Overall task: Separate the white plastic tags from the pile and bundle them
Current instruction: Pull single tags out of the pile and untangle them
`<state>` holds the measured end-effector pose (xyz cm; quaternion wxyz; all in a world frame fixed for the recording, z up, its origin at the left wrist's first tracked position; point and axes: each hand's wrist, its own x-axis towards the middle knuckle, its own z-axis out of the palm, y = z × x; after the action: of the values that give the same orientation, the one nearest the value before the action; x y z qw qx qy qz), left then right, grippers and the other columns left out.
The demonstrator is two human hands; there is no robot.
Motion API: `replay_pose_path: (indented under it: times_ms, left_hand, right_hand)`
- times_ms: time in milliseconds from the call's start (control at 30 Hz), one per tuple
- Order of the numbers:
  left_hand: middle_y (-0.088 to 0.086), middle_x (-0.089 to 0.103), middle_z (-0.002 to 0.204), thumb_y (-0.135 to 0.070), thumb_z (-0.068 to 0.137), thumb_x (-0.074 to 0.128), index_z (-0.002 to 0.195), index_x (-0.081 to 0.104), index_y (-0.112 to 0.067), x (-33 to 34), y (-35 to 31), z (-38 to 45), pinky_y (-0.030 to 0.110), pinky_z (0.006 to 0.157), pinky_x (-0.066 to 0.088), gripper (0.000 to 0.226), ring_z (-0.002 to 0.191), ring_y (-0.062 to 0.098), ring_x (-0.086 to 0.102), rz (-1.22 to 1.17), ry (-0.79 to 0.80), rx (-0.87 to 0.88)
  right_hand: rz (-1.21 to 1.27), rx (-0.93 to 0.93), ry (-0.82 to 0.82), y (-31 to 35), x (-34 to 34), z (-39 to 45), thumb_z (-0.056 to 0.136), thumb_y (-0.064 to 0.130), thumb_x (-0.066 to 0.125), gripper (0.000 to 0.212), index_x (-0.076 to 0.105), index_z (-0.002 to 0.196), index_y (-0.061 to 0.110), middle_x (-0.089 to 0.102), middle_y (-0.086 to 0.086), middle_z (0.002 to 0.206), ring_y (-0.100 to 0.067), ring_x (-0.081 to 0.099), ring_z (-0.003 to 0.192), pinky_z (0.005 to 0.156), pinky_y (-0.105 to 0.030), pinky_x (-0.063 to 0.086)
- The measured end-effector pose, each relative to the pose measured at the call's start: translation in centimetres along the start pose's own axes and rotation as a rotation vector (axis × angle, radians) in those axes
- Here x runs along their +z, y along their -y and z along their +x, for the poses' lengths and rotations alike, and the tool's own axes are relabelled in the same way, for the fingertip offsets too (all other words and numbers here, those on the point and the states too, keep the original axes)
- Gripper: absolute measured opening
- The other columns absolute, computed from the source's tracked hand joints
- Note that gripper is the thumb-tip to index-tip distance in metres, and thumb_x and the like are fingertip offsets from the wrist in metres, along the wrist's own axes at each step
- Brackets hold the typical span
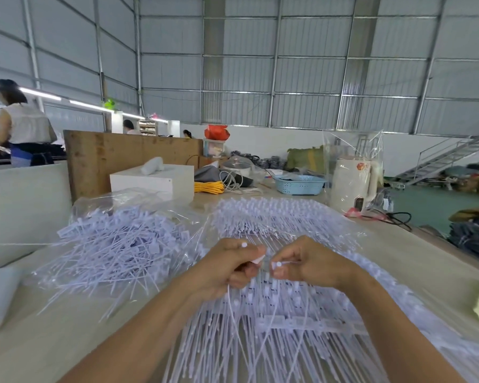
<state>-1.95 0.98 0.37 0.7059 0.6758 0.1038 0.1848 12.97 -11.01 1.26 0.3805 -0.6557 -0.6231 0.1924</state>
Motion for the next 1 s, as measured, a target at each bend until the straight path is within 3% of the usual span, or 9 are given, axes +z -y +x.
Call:
replay_pose_path:
  times_ms: [167, 300, 433, 533, 600, 733, 833, 867, 1000]
  left_hand:
    - [-0.004, 0.044, 0.045, -0.024, 0.078, 0.054, 0.069, 0.047, -0.010, -1.5, -1.6, 0.2, 0.011, 0.026, 0.022, 0.019, 0.025, 0.000, 0.028, -0.624, -0.005, 0.110]
    - [0.003, 0.054, 0.055, -0.009, 0.088, 0.043, 0.089, 0.053, -0.002, -2.5, -0.7, 1.1, 0.011, 0.026, 0.023, 0.012, 0.025, 0.002, 0.032, -0.924, -0.071, 0.046]
    - [0.014, 0.060, 0.059, -0.003, 0.094, 0.044, 0.102, 0.053, 0.001, -1.7, 0.8, 1.8, 0.014, 0.028, 0.034, 0.013, 0.031, 0.006, 0.042, -0.566, -0.158, -0.199]
    - [0.011, 0.059, 0.061, -0.053, 0.082, 0.061, 0.084, 0.063, -0.006, -0.1, 1.3, 1.7, 0.016, 0.034, 0.036, 0.046, 0.039, 0.009, 0.047, -0.229, -0.030, -0.246]
    - [0.011, 0.063, 0.059, -0.065, 0.069, 0.066, 0.077, 0.068, -0.009, 0.8, 1.5, 1.3, 0.016, 0.037, 0.037, 0.057, 0.040, 0.010, 0.047, 0.040, -0.077, -0.153]
    - [0.000, 0.055, 0.043, -0.025, 0.087, 0.067, 0.083, 0.064, -0.001, 0.7, 1.9, 0.9, 0.016, 0.039, 0.037, 0.025, 0.036, 0.007, 0.046, 0.236, -0.305, 0.059]
    - [-0.001, 0.051, 0.039, -0.020, 0.091, 0.063, 0.073, 0.062, 0.000, 0.6, 1.9, 0.9, 0.015, 0.039, 0.035, 0.026, 0.034, 0.009, 0.044, 0.364, -0.375, 0.112]
    - [-0.001, 0.051, 0.039, -0.021, 0.091, 0.062, 0.067, 0.059, -0.004, 0.7, 1.9, 0.8, 0.015, 0.040, 0.035, 0.030, 0.034, 0.010, 0.044, 0.403, -0.370, 0.113]
    - [-0.004, 0.052, 0.039, -0.019, 0.093, 0.060, 0.062, 0.053, -0.006, 0.9, 1.8, 0.5, 0.015, 0.037, 0.033, 0.034, 0.032, 0.006, 0.043, 0.400, -0.295, 0.070]
  right_hand:
    - [0.268, 0.051, -0.355, -1.7, -1.8, -1.0, 0.093, 0.012, 0.055, 0.017, 0.072, 0.097, 0.012, 0.045, 0.007, 0.054, -0.008, 0.036, 0.049, 0.046, -0.015, 0.031]
    - [0.750, 0.035, -0.260, -2.3, -1.9, -0.8, 0.083, -0.002, 0.053, 0.035, 0.065, 0.115, 0.005, 0.049, -0.005, 0.075, -0.013, 0.044, 0.057, 0.052, -0.019, 0.040]
    - [0.832, 0.025, -0.061, -1.5, -0.7, -0.5, 0.077, -0.005, 0.054, 0.042, 0.060, 0.119, 0.000, 0.055, -0.007, 0.085, -0.013, 0.049, 0.057, 0.054, -0.021, 0.044]
    - [0.431, 0.012, 0.055, -0.3, 0.7, -0.1, 0.086, -0.009, 0.056, 0.029, 0.066, 0.109, 0.004, 0.065, -0.006, 0.083, -0.018, 0.053, 0.063, 0.058, -0.023, 0.046]
    - [0.246, -0.006, 0.046, 0.2, 1.5, 0.2, 0.085, -0.008, 0.060, 0.023, 0.067, 0.102, 0.006, 0.065, -0.014, 0.086, -0.016, 0.056, 0.061, 0.060, -0.025, 0.048]
    - [0.246, 0.119, -0.036, 0.5, 2.1, 0.8, 0.082, -0.006, 0.066, 0.045, 0.053, 0.120, 0.014, 0.058, -0.016, 0.095, -0.013, 0.059, 0.053, 0.055, -0.024, 0.050]
    - [0.056, 0.145, -0.026, 0.7, 2.2, 0.8, 0.087, 0.011, 0.066, 0.010, 0.063, 0.094, 0.004, 0.057, -0.007, 0.069, -0.009, 0.051, 0.046, 0.049, -0.020, 0.042]
    - [0.004, 0.133, -0.015, 0.4, 2.3, 0.8, 0.090, 0.014, 0.063, 0.014, 0.064, 0.082, 0.003, 0.055, -0.005, 0.060, -0.008, 0.047, 0.044, 0.048, -0.019, 0.038]
    - [-0.096, 0.078, -0.075, 0.2, 2.7, 1.0, 0.094, 0.014, 0.055, 0.024, 0.069, 0.086, -0.003, 0.057, -0.036, 0.077, -0.022, 0.037, 0.059, 0.059, -0.029, 0.029]
